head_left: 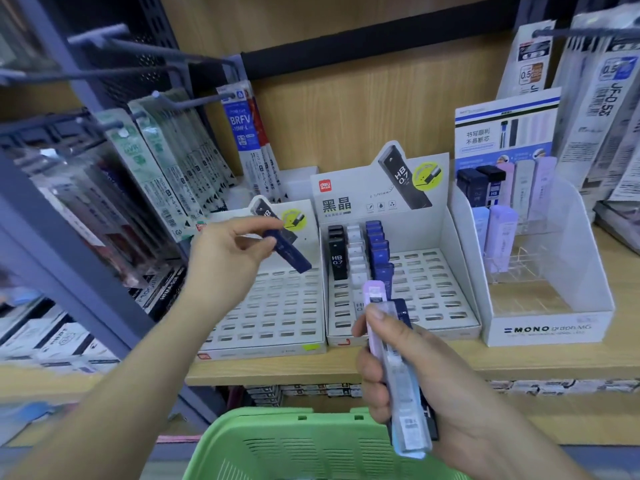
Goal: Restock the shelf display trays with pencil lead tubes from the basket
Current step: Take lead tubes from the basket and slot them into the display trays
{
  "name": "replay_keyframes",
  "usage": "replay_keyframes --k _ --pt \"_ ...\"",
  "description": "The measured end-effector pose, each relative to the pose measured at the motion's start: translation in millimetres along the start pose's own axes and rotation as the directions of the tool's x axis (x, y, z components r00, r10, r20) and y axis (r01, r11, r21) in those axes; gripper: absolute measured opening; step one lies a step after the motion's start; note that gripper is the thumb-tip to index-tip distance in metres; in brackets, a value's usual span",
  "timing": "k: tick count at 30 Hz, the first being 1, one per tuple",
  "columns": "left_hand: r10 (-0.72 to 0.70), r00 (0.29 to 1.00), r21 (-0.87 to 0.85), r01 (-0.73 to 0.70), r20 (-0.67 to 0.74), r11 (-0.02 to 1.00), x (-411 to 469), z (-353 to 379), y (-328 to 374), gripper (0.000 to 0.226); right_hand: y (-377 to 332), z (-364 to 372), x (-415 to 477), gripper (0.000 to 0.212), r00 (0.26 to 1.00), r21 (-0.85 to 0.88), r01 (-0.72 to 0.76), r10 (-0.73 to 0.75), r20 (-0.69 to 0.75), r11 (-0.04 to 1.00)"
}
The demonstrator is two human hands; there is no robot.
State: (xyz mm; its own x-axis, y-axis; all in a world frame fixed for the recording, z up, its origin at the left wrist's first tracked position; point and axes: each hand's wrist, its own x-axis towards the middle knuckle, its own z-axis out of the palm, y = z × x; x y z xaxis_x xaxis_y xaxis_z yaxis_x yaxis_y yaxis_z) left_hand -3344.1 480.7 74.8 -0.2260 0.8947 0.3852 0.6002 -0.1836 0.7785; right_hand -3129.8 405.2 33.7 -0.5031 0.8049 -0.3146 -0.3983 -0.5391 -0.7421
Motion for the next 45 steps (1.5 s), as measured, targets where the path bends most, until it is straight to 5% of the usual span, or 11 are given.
replay_keyframes --k 8,14,19,25,30,35,38,45 --pt "0.147 0.986 0.239 -0.161 0.075 0.957 19 36 -33 0.025 1 1 4 0.039 1.000 -0.016 -0.006 0.006 0.002 1.000" --pt "0.145 0.985 0.248 -0.165 0.096 0.955 27 37 -26 0.022 1 -4 8 0.046 1.000 0.019 -0.009 0.009 -0.013 1.000" --pt "0.171 0.983 0.035 -0.169 -0.064 0.985 18 20 12 0.027 -11 -16 9 0.043 0.997 0.028 0.060 -0.059 -0.039 0.998" --pt "0.291 0.943 -0.382 -0.212 0.161 0.899 -5 41 84 0.029 -40 -37 2 0.043 0.927 0.041 0.318 -0.302 -0.223 0.947" --pt "0.320 0.898 -0.487 -0.143 0.302 0.862 -1 86 116 0.025 -62 -60 -3 0.026 0.802 -0.004 0.510 -0.478 -0.358 0.860" --pt "0.309 0.926 -0.421 -0.197 0.216 0.885 23 120 139 0.027 -79 -93 -9 0.015 0.733 0.116 0.607 -0.498 -0.463 0.786" --pt "0.357 0.921 -0.218 -0.321 0.155 0.922 40 137 142 0.026 -84 -107 -10 0.021 0.716 0.176 0.630 -0.477 -0.510 0.757" --pt "0.473 0.846 0.014 -0.491 0.244 0.871 44 152 139 0.022 -86 -118 -11 0.026 0.713 0.184 0.632 -0.470 -0.521 0.753"
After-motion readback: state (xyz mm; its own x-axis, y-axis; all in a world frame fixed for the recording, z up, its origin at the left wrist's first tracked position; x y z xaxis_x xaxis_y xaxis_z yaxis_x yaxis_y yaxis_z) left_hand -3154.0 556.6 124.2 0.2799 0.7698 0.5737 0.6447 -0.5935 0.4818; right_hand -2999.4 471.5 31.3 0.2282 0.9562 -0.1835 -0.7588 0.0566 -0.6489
